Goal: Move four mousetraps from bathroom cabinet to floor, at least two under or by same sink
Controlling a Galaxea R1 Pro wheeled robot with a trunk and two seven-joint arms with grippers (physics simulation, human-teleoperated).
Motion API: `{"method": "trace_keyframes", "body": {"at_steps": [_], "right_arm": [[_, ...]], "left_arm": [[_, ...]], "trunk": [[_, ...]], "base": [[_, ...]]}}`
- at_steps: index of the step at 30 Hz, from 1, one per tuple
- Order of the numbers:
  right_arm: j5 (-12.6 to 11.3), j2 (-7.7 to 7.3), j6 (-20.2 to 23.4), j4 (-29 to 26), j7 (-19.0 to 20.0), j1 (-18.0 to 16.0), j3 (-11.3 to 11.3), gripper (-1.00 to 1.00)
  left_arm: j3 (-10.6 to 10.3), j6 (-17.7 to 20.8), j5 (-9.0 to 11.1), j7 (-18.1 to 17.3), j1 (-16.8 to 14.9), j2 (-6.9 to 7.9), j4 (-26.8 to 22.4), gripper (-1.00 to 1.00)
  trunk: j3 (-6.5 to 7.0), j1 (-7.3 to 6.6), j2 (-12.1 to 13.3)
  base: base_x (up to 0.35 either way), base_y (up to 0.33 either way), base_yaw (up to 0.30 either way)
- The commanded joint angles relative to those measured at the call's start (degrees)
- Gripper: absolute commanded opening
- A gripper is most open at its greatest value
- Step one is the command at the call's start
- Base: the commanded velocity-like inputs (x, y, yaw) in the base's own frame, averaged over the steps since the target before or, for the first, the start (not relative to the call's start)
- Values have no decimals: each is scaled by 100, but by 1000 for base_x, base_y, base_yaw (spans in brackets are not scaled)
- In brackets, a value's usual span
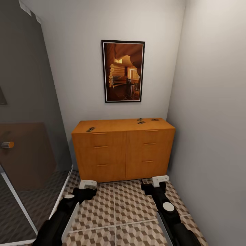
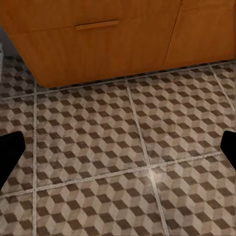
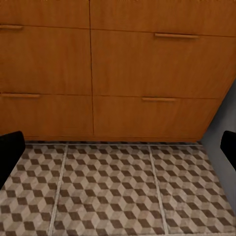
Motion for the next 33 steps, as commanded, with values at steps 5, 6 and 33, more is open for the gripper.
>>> {"method": "trace_keyframes", "body": {"at_steps": [5,6,33], "right_arm": [[35,0,40,-9,-25,-3,13,100],[35,0,40,-9,-25,-4,15,100],[35,3,43,-10,-33,-5,18,100]], "left_arm": [[-3,10,-8,3,-3,12,-215,100],[-3,9,-7,4,-3,13,-230,100],[-19,12,5,24,-3,3,-295,100]], "trunk": [[-7,0,-4],[-7,0,-4],[-7,0,-4]], "base": [[0,0,0],[0,0,0],[0,0,0]]}}
